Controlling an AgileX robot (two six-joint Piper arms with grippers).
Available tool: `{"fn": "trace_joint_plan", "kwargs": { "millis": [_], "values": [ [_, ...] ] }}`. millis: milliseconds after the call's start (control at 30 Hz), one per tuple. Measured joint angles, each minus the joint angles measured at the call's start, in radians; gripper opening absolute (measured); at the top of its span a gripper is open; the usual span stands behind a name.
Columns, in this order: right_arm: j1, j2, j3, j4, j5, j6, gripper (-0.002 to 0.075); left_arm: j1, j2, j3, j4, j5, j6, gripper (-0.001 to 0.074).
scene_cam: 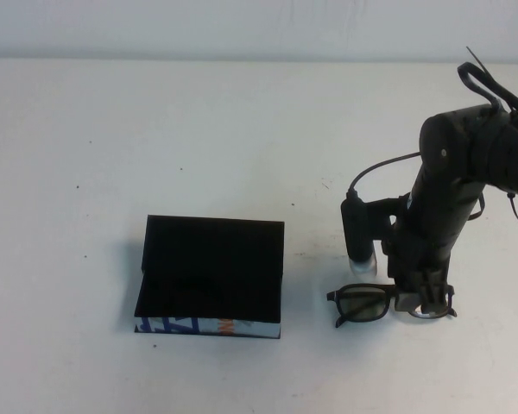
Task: Return glasses to glasses case
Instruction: Pick up the glasses from the table
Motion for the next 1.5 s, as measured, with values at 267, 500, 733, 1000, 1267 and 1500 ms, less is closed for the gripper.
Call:
{"fn": "trace_joint_plan", "kwargs": {
  "millis": [267, 500, 733, 1000, 1267, 1500],
  "values": [
    [-0.002, 0.018, 0.000, 0.000, -0.012, -0.006, 0.0362, 0.000, 0.000, 0.000, 0.000, 0.002, 0.000, -0.0001],
    [-0.002, 0.028, 0.000, 0.000, -0.020, -0.010, 0.0362, 0.000, 0.000, 0.000, 0.000, 0.002, 0.000, -0.0001],
    [-0.002, 0.028, -0.019, 0.016, -0.017, -0.012, 0.0362, 0.000, 0.000, 0.000, 0.000, 0.002, 0.000, -0.0001],
    [-0.002, 0.036, -0.039, 0.027, 0.012, -0.014, 0.0359, 0.000, 0.000, 0.000, 0.000, 0.002, 0.000, -0.0001],
    [-0.002, 0.066, -0.040, 0.019, 0.016, -0.014, 0.0358, 0.000, 0.000, 0.000, 0.000, 0.002, 0.000, -0.0001],
    [-0.002, 0.066, -0.040, 0.015, 0.029, -0.014, 0.0298, 0.000, 0.000, 0.000, 0.000, 0.002, 0.000, -0.0001]
  ]
}}
